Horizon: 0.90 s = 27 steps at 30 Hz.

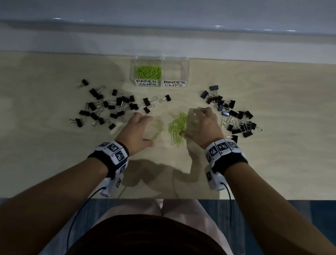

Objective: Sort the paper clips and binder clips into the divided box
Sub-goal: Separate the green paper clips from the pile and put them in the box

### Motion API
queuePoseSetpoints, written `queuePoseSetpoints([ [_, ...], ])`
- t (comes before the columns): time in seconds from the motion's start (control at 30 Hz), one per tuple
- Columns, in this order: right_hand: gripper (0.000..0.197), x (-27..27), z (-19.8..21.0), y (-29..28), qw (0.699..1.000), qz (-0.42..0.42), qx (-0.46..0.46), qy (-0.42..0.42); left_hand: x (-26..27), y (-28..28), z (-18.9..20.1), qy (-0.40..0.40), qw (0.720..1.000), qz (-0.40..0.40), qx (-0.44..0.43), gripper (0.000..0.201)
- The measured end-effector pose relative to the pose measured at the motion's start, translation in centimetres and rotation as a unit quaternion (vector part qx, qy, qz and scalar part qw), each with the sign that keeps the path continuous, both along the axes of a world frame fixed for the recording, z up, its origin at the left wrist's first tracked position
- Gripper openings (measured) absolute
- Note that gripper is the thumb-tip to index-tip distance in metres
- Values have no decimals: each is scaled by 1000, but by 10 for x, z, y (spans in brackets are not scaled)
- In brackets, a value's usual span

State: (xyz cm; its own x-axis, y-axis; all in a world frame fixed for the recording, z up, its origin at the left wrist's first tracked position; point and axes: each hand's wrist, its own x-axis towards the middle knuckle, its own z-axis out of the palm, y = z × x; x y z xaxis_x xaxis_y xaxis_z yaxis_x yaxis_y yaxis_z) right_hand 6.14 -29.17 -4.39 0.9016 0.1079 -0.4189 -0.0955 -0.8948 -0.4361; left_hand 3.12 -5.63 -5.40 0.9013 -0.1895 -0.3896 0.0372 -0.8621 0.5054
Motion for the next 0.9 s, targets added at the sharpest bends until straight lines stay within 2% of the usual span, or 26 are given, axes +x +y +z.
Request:
queuePoseSetpoints([
  [0.07,81,0,5,11,1000,26,4,12,3,-7,-2,-5,1000,14,-16,80],
  [0.13,77,-1,4,21,999,52,14,10,11,-19,-3,-13,999,13,-27,76],
  [0.23,60,-4,-4,26,997,64,48,-3,24,-35,-2,-27,999,-8,-37,68],
  [0.33,35,-7,-6,24,993,60,86,-57,33,-46,1,-31,996,-66,-45,63],
  [0.43,24,-6,-2,19,991,46,93,-86,37,-53,2,-45,991,-121,-23,46],
  [0.57,17,-3,2,13,989,21,105,-103,40,-54,6,-56,988,-140,-14,20],
  [0.77,20,5,12,-2,987,-63,146,10,46,-39,13,-10,989,-150,-13,12],
  [0.9,21,22,21,-6,980,-74,181,23,44,-21,18,3,992,-110,-54,12],
])
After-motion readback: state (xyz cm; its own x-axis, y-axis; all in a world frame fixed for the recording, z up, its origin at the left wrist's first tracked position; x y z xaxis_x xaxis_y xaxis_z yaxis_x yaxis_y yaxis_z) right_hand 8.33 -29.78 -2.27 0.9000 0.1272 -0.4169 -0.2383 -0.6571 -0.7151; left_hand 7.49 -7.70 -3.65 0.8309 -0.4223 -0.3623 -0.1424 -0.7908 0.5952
